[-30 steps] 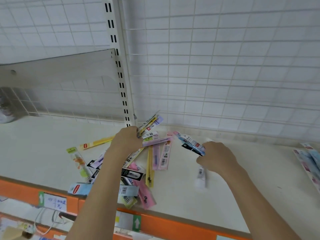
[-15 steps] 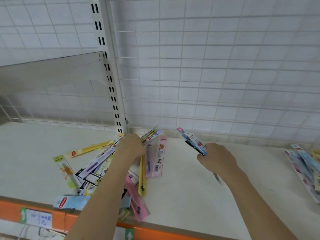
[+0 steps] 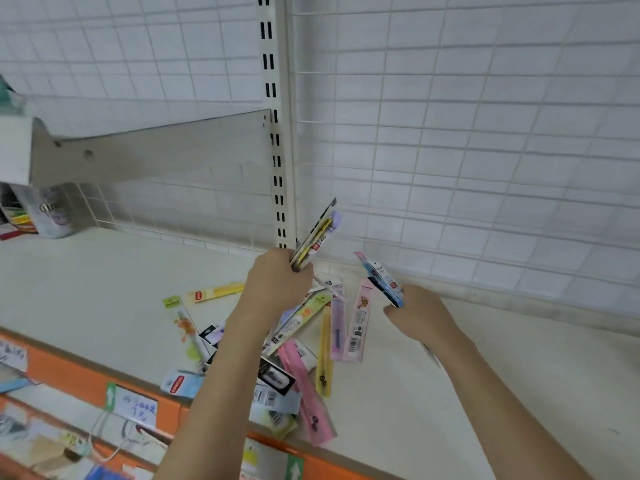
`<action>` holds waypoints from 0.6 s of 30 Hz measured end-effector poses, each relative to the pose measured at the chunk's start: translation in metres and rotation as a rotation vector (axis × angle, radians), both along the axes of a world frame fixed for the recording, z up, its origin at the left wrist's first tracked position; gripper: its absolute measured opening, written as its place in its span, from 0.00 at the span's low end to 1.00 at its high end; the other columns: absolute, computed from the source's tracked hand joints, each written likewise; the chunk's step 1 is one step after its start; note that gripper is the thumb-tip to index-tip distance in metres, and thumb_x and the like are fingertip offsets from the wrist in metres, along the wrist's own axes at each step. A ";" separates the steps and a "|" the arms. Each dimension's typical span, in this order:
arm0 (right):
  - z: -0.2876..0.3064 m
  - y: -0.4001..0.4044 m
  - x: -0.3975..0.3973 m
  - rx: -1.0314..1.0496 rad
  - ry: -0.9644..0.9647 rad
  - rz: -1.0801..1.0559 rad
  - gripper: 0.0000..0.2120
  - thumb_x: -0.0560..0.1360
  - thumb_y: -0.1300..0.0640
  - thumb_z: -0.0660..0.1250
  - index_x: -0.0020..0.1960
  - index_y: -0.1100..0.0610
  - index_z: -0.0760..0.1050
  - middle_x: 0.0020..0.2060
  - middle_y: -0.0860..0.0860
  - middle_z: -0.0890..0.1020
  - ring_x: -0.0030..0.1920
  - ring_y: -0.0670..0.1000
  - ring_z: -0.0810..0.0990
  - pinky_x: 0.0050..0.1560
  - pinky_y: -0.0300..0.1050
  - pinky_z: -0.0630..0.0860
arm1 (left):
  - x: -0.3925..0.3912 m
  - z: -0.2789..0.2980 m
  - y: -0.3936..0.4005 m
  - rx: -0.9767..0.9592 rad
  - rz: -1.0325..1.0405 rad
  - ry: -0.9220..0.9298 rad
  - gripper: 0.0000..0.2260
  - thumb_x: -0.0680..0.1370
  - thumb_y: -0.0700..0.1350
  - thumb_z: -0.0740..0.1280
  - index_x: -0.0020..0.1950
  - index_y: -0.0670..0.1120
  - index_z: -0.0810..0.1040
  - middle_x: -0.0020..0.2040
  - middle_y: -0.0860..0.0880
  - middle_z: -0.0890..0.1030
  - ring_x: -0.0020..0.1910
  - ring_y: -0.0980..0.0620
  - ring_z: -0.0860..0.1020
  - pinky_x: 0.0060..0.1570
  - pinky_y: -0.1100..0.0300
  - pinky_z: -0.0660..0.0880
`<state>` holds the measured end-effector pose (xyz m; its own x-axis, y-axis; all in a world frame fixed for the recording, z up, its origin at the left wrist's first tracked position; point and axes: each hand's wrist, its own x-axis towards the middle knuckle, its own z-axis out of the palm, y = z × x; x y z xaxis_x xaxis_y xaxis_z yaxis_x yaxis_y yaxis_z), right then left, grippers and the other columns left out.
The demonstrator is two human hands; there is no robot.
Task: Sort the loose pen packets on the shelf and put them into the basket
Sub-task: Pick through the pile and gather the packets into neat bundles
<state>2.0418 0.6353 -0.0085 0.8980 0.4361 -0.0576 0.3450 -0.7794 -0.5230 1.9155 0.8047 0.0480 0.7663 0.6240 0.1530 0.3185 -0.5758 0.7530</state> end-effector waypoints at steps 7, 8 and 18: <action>-0.008 0.031 -0.008 -0.056 0.047 0.024 0.14 0.71 0.43 0.67 0.41 0.53 0.70 0.32 0.47 0.74 0.35 0.52 0.75 0.29 0.41 0.66 | -0.010 -0.018 -0.002 -0.016 0.046 -0.035 0.20 0.76 0.49 0.66 0.29 0.44 0.63 0.25 0.49 0.67 0.25 0.51 0.67 0.27 0.62 0.63; -0.010 0.033 -0.008 -0.082 0.049 0.022 0.13 0.71 0.45 0.67 0.41 0.53 0.69 0.32 0.47 0.73 0.35 0.51 0.75 0.29 0.40 0.65 | -0.010 -0.020 -0.001 -0.008 0.029 -0.034 0.19 0.75 0.49 0.67 0.30 0.44 0.64 0.26 0.49 0.68 0.26 0.52 0.66 0.27 0.62 0.63; -0.004 0.033 0.003 -0.220 0.082 0.087 0.01 0.71 0.60 0.62 0.41 0.57 0.70 0.31 0.50 0.73 0.31 0.51 0.73 0.29 0.38 0.66 | -0.014 -0.019 0.005 -0.034 0.021 -0.081 0.03 0.78 0.42 0.61 0.50 0.45 0.68 0.36 0.51 0.73 0.36 0.50 0.72 0.31 0.62 0.66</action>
<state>2.0448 0.6684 -0.0121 0.8461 0.4806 -0.2306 0.3791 -0.8467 -0.3733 1.9017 0.8096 0.0285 0.7390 0.6458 0.1919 0.2680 -0.5431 0.7958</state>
